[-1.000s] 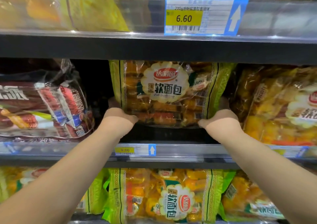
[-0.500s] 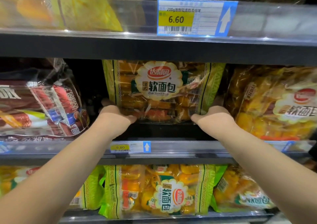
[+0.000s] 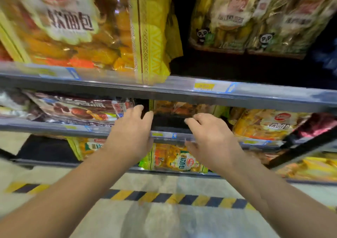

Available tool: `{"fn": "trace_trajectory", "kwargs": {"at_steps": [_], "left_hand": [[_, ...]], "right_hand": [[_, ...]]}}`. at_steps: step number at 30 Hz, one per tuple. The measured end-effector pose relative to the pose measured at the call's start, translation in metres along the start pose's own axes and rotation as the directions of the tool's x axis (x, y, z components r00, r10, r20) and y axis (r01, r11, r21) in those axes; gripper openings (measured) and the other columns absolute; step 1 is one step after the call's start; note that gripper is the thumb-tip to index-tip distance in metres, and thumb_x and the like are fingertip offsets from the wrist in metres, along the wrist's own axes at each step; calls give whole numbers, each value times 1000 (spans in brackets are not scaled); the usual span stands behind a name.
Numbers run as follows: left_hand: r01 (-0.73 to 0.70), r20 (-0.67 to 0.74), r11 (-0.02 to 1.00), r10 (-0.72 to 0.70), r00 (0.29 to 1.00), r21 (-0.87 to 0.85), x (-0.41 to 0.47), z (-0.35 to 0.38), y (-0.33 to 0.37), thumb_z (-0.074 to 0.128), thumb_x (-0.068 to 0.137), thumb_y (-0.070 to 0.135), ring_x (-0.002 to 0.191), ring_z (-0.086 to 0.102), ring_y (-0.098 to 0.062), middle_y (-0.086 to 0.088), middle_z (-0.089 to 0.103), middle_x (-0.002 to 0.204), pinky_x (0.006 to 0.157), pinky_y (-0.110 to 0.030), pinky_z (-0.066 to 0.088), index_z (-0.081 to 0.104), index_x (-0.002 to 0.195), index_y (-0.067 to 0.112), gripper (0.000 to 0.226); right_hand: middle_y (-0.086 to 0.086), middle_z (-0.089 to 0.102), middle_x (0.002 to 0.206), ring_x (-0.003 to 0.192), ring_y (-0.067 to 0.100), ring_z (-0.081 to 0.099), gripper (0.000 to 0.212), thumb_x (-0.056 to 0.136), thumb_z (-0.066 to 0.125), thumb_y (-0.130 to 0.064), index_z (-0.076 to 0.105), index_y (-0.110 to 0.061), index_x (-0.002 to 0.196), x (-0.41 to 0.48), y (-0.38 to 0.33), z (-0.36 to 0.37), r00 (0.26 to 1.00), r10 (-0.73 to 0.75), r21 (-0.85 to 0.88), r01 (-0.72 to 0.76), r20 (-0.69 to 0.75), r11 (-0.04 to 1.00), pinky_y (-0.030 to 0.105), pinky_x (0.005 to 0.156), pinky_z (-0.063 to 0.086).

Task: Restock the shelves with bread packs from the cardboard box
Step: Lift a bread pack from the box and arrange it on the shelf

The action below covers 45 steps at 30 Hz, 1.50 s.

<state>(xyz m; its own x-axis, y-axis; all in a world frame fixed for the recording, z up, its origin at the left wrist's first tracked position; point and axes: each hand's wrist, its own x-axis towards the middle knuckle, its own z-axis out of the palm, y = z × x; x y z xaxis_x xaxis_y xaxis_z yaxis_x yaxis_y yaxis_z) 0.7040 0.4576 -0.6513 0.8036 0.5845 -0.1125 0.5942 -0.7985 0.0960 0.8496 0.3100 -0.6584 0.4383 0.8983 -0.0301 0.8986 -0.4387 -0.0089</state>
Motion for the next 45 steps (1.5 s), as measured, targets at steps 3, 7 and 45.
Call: {"fn": "trace_trajectory", "kwargs": {"at_steps": [3, 7, 45], "left_hand": [[-22, 99, 997, 15, 995, 70, -47, -62, -6, 59, 102, 44, 146, 32, -31, -11, 24, 161, 111, -41, 42, 28, 157, 19, 68], [-4, 91, 994, -6, 996, 113, -110, -168, -16, 59, 101, 47, 144, 34, -32, -11, 30, 158, 112, -42, 38, 25, 161, 17, 75], [924, 142, 288, -933, 330, -252, -656, -300, -276, 73, 90, 44, 146, 40, -31, -7, 44, 157, 118, -42, 35, 50, 151, 22, 68]], "right_hand": [[6, 64, 120, 112, 31, 62, 48, 88, 73, -35, 62, -17, 131, -25, -29, -63, 999, -15, 27, 14, 43, 1000, 43, 93, 51], [4, 57, 136, 123, 29, 57, 57, 94, 68, -40, 51, -21, 145, -46, -67, -176, 995, -78, 88, 73, 60, 993, 43, 99, 46], [-6, 50, 142, 132, 17, 48, 53, 97, 58, -42, 48, -27, 147, -163, -634, -358, 371, -900, 261, 867, 228, 423, 36, 108, 40]]}}
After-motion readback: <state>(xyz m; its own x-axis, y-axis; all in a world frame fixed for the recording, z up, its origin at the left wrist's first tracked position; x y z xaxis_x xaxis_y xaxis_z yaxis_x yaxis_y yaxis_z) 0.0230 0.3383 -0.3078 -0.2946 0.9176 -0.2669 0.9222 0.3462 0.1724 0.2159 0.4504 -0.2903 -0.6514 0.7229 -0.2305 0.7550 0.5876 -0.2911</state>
